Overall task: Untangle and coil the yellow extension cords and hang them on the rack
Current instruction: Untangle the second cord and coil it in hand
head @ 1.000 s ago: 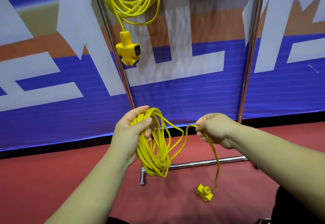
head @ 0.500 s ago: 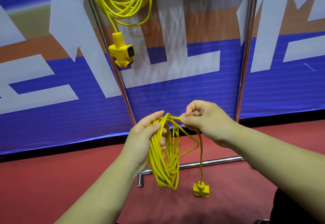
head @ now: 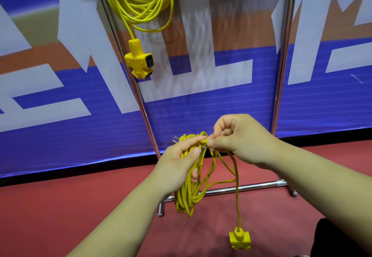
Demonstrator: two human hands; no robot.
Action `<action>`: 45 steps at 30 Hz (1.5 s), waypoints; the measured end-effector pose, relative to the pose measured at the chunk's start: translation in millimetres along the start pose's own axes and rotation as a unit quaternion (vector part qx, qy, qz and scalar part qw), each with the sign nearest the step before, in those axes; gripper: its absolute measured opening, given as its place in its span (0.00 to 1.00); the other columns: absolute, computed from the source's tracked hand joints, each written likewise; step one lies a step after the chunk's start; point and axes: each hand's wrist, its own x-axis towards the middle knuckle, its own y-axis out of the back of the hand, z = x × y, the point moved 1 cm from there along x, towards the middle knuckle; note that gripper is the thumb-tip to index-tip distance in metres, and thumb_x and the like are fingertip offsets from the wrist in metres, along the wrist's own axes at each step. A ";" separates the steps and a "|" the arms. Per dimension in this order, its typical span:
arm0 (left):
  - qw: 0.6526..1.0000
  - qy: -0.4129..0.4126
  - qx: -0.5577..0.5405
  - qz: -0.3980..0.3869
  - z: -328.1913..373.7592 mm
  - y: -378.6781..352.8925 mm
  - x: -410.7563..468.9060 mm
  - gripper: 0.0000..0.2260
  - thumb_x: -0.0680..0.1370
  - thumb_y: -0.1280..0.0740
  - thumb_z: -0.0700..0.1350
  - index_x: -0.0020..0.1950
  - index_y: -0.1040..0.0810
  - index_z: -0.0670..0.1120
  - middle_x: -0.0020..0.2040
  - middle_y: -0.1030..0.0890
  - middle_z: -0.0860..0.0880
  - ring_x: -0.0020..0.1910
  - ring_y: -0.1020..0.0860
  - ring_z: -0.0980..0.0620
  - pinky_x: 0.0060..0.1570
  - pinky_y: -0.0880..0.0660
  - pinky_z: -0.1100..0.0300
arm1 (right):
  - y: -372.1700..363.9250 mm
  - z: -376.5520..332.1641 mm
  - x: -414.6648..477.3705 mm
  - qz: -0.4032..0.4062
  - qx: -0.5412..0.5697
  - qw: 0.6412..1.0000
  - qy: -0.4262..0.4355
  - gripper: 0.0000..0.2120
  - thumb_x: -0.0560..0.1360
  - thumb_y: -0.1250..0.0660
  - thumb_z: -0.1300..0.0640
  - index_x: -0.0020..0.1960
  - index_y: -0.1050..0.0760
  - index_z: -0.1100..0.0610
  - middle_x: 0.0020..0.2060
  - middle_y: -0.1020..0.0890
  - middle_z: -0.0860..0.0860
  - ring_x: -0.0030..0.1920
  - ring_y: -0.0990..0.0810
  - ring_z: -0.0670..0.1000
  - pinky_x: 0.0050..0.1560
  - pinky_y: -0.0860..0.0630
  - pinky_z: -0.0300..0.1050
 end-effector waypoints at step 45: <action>0.893 0.106 -0.395 0.187 0.8 74.1 -1.5 0.15 0.82 0.38 0.57 0.51 0.14 0.51 0.35 0.26 0.45 0.28 0.27 0.51 0.30 0.27 0.60 | -27.4 1.6 5.3 -0.043 0.091 0.994 -0.034 0.04 0.77 0.32 0.67 0.49 0.19 0.63 0.38 0.15 0.57 0.30 0.29 0.47 0.32 0.31 0.37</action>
